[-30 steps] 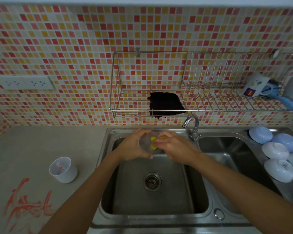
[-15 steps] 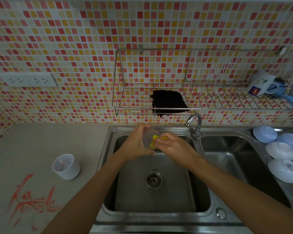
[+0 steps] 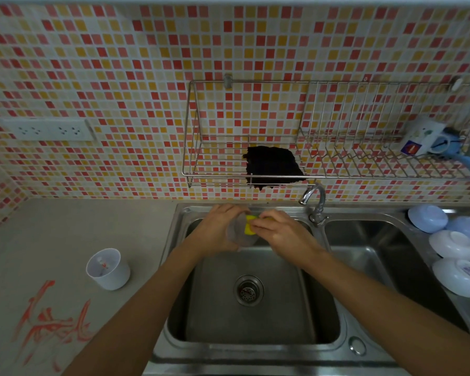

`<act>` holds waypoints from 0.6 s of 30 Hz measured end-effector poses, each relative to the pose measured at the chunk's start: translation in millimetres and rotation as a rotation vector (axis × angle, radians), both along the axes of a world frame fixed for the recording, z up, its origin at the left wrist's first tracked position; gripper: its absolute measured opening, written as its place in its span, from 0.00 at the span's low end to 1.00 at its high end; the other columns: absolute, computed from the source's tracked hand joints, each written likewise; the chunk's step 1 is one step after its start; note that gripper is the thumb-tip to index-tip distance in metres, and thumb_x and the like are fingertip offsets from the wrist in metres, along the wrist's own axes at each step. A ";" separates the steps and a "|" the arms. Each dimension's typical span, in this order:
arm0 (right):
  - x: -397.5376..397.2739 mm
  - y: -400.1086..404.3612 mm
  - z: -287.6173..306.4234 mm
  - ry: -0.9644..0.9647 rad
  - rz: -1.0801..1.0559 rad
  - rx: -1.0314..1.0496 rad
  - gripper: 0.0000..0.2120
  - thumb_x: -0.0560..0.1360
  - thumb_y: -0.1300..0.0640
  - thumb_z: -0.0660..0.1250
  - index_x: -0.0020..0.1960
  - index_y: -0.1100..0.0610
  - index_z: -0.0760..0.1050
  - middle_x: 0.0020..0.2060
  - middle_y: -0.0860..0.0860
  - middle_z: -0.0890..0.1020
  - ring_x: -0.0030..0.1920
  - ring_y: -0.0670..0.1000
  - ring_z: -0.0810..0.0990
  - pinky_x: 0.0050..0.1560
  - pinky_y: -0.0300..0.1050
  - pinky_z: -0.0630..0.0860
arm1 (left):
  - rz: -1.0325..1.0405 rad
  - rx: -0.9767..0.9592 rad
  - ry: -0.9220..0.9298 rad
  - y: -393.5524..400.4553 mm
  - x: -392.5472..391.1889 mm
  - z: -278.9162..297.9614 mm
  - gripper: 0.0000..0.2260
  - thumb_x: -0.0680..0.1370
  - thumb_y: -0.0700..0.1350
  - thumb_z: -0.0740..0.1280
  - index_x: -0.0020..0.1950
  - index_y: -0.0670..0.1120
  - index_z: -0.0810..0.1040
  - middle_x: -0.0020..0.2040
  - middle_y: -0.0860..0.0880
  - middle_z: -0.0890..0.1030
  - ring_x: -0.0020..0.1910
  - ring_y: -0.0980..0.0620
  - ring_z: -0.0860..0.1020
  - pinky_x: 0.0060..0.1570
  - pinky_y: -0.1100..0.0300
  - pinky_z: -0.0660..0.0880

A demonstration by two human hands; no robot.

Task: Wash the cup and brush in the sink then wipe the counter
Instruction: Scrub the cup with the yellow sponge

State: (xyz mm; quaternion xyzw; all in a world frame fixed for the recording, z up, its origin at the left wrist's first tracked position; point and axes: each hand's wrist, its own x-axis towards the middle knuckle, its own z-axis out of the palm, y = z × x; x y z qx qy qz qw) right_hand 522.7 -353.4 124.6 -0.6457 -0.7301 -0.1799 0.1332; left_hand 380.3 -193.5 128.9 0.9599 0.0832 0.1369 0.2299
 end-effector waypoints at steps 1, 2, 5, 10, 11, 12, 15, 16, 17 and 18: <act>-4.3 -1.3 -4.8 0.084 -0.027 -0.007 0.19 0.64 0.68 0.75 0.54 0.59 0.82 0.51 0.50 0.84 0.50 0.55 0.78 0.46 0.49 0.80 | 0.004 -0.001 -0.001 0.9 -0.7 0.2 0.37 0.62 0.47 0.80 0.69 0.45 0.70 0.66 0.48 0.74 0.65 0.50 0.70 0.64 0.57 0.64; -11.6 -2.5 -10.6 0.224 -0.063 -0.024 0.18 0.65 0.69 0.73 0.54 0.57 0.82 0.51 0.49 0.84 0.50 0.53 0.78 0.48 0.48 0.79 | 0.009 -0.001 -0.011 1.4 -2.2 0.3 0.36 0.63 0.46 0.80 0.68 0.45 0.71 0.66 0.48 0.74 0.65 0.49 0.70 0.63 0.58 0.64; -34.0 -3.4 -20.5 0.661 -0.148 -0.046 0.14 0.71 0.66 0.70 0.55 0.54 0.82 0.50 0.47 0.85 0.49 0.49 0.79 0.52 0.47 0.78 | 0.017 0.017 -0.027 1.1 -5.1 -2.9 0.34 0.64 0.45 0.79 0.67 0.43 0.72 0.65 0.46 0.76 0.64 0.47 0.72 0.62 0.60 0.61; -12.9 0.5 -0.7 0.176 -0.033 -0.200 0.16 0.66 0.64 0.74 0.52 0.52 0.82 0.47 0.48 0.83 0.48 0.51 0.76 0.46 0.47 0.77 | -0.008 -0.006 0.119 -7.7 -5.7 -8.6 0.38 0.63 0.47 0.80 0.71 0.48 0.68 0.69 0.50 0.71 0.68 0.51 0.66 0.66 0.63 0.58; -6.5 3.3 2.1 0.041 -0.015 -0.172 0.16 0.65 0.63 0.75 0.51 0.52 0.82 0.47 0.46 0.83 0.48 0.51 0.77 0.44 0.47 0.77 | -0.006 -0.018 0.113 -8.4 -5.0 -8.5 0.39 0.63 0.46 0.79 0.71 0.48 0.68 0.69 0.50 0.71 0.68 0.51 0.66 0.65 0.64 0.58; -1.9 5.4 2.3 -0.039 -0.005 -0.151 0.15 0.65 0.61 0.75 0.51 0.53 0.82 0.47 0.46 0.83 0.49 0.52 0.77 0.44 0.48 0.77 | 0.001 -0.033 0.092 -8.2 -4.3 -7.1 0.39 0.63 0.46 0.79 0.71 0.48 0.68 0.68 0.50 0.71 0.68 0.51 0.66 0.63 0.64 0.58; -3.6 7.0 -2.7 -0.012 -0.038 -0.115 0.15 0.66 0.63 0.73 0.52 0.55 0.81 0.48 0.46 0.83 0.50 0.52 0.76 0.46 0.48 0.77 | 0.013 -0.057 0.056 -4.4 -2.6 -1.7 0.38 0.62 0.45 0.80 0.70 0.48 0.68 0.68 0.50 0.72 0.67 0.52 0.67 0.63 0.65 0.58; -7.8 4.9 -6.7 0.067 -0.072 -0.120 0.16 0.66 0.65 0.73 0.52 0.55 0.82 0.47 0.46 0.84 0.49 0.52 0.75 0.46 0.47 0.77 | 0.012 -0.059 0.052 -2.5 -2.5 -1.7 0.39 0.62 0.46 0.80 0.70 0.48 0.69 0.68 0.49 0.72 0.67 0.52 0.67 0.64 0.64 0.58; -13.9 2.4 -8.9 0.167 -0.111 -0.123 0.15 0.67 0.65 0.71 0.52 0.54 0.82 0.45 0.46 0.84 0.47 0.51 0.74 0.46 0.46 0.77 | 0.014 -0.062 0.051 -0.6 -2.5 -2.7 0.39 0.61 0.46 0.80 0.70 0.47 0.69 0.67 0.49 0.73 0.67 0.51 0.68 0.64 0.64 0.58; -21.4 0.1 -9.7 0.292 -0.143 -0.133 0.14 0.70 0.65 0.69 0.53 0.54 0.82 0.45 0.47 0.84 0.47 0.51 0.74 0.47 0.46 0.77 | 0.018 -0.067 0.050 0.3 -2.8 -3.6 0.39 0.61 0.46 0.81 0.70 0.47 0.70 0.67 0.49 0.73 0.67 0.51 0.68 0.64 0.64 0.58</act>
